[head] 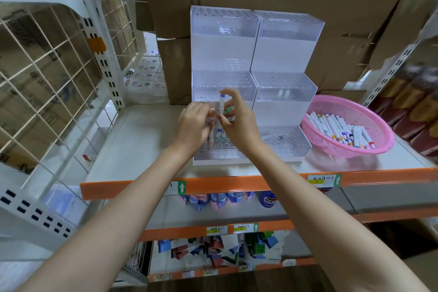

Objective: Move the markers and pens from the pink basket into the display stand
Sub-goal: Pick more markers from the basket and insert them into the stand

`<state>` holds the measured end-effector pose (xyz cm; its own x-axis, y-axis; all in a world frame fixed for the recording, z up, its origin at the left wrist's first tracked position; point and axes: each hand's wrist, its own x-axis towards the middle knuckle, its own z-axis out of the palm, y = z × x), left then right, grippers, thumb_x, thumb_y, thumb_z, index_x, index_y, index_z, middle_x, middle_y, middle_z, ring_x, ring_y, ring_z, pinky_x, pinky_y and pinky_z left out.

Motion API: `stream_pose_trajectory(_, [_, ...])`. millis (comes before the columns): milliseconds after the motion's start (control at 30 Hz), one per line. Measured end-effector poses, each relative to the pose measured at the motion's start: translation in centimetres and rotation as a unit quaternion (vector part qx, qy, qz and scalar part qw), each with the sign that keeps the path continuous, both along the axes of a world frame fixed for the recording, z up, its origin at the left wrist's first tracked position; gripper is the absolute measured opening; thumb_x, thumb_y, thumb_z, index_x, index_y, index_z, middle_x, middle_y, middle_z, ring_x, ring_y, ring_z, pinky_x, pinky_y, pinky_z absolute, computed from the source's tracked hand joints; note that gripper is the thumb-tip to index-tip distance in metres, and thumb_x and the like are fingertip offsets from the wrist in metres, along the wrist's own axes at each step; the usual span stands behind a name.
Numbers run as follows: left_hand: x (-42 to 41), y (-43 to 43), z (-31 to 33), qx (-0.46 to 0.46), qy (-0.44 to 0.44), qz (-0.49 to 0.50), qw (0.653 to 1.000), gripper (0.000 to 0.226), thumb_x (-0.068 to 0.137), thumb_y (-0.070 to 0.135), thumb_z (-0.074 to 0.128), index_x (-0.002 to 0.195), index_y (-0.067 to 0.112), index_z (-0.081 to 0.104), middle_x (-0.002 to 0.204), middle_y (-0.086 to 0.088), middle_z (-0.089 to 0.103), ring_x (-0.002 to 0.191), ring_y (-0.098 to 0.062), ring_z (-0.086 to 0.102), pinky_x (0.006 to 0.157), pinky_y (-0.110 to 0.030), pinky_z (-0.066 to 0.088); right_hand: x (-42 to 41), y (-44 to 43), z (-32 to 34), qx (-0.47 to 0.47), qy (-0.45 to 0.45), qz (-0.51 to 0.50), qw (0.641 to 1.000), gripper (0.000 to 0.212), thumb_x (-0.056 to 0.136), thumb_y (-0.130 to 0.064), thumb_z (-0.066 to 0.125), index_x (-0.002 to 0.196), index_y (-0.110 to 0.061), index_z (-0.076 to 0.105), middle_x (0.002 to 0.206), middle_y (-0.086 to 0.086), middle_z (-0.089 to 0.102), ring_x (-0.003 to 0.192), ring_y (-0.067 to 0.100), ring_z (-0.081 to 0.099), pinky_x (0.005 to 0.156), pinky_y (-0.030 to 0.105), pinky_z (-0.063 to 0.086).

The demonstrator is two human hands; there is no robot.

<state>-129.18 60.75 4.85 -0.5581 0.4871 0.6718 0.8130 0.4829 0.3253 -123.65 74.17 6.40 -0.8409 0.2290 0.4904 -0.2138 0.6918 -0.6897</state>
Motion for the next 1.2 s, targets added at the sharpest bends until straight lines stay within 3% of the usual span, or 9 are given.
stream_pose_trajectory(200, [0.2, -0.8, 0.2, -0.069, 0.064, 0.011, 0.995, 0.016, 0.075, 0.001, 0.071, 0.088, 0.004, 0.062, 0.087, -0.010, 0.064, 0.085, -0.032, 0.060, 0.069, -0.040, 0.047, 0.0, 0.1, -0.2, 0.010, -0.001, -0.005, 1.000, 0.049, 0.086, 0.003, 0.061, 0.123, -0.025, 0.045, 0.083, -0.015, 0.048, 0.072, 0.017, 0.064, 0.066, 0.038, 0.056])
stream_pose_trajectory(400, [0.6, -1.7, 0.6, -0.133, 0.108, 0.018, 0.985, 0.030, 0.074, 0.002, 0.068, 0.104, 0.003, 0.066, 0.100, -0.011, 0.064, 0.092, -0.030, 0.060, 0.074, -0.037, 0.049, 0.3, 0.0, -0.5, 0.004, -0.015, 0.004, 1.000, 0.047, 0.088, 0.003, 0.060, 0.125, -0.022, 0.044, 0.093, -0.001, 0.054, 0.075, 0.016, 0.064, 0.069, 0.038, 0.057])
stream_pose_trajectory(567, [1.4, -2.8, 0.2, -0.160, 0.117, 0.022, 0.980, 0.043, 0.084, 0.016, 0.043, 0.122, 0.004, 0.061, 0.118, -0.011, 0.062, 0.108, -0.028, 0.057, 0.090, -0.037, 0.045, 0.2, -0.2, -0.8, 0.024, -0.031, 0.010, 0.999, 0.051, 0.086, 0.003, 0.060, 0.114, -0.033, 0.038, 0.097, 0.000, 0.055, 0.079, 0.021, 0.063, 0.071, 0.048, 0.055])
stream_pose_trajectory(700, [1.6, -3.7, -0.2, -0.175, 0.124, 0.033, 0.976, 0.050, 0.078, 0.009, 0.060, 0.128, 0.006, 0.058, 0.122, -0.012, 0.060, 0.113, -0.029, 0.055, 0.093, -0.039, 0.044, 0.3, -0.3, -1.1, 0.036, -0.030, 0.009, 0.999, 0.044, 0.084, 0.003, 0.060, 0.107, -0.030, 0.041, 0.095, 0.000, 0.055, 0.074, 0.020, 0.062, 0.069, 0.047, 0.054])
stream_pose_trajectory(833, [1.8, -4.0, -0.3, -0.183, 0.127, 0.041, 0.974, 0.044, 0.082, 0.015, 0.049, 0.124, 0.006, 0.059, 0.122, -0.012, 0.059, 0.113, -0.029, 0.054, 0.093, -0.037, 0.040, 0.4, -0.2, -1.4, 0.040, -0.028, 0.010, 0.999, 0.025, 0.086, 0.000, 0.061, 0.104, -0.015, 0.053, 0.087, 0.000, 0.056, 0.073, 0.020, 0.062, 0.070, 0.043, 0.055])
stream_pose_trajectory(1200, [2.5, -3.7, -0.2, -0.200, 0.109, 0.060, 0.972, 0.052, 0.076, 0.010, 0.066, 0.126, 0.005, 0.057, 0.124, -0.013, 0.058, 0.115, -0.030, 0.054, 0.093, -0.041, 0.044, 0.2, 0.3, -1.7, 0.053, -0.007, -0.012, 0.999, 0.013, 0.085, -0.005, 0.068, 0.093, -0.006, 0.058, 0.075, -0.001, 0.059, 0.062, 0.018, 0.059, 0.063, 0.037, 0.053])
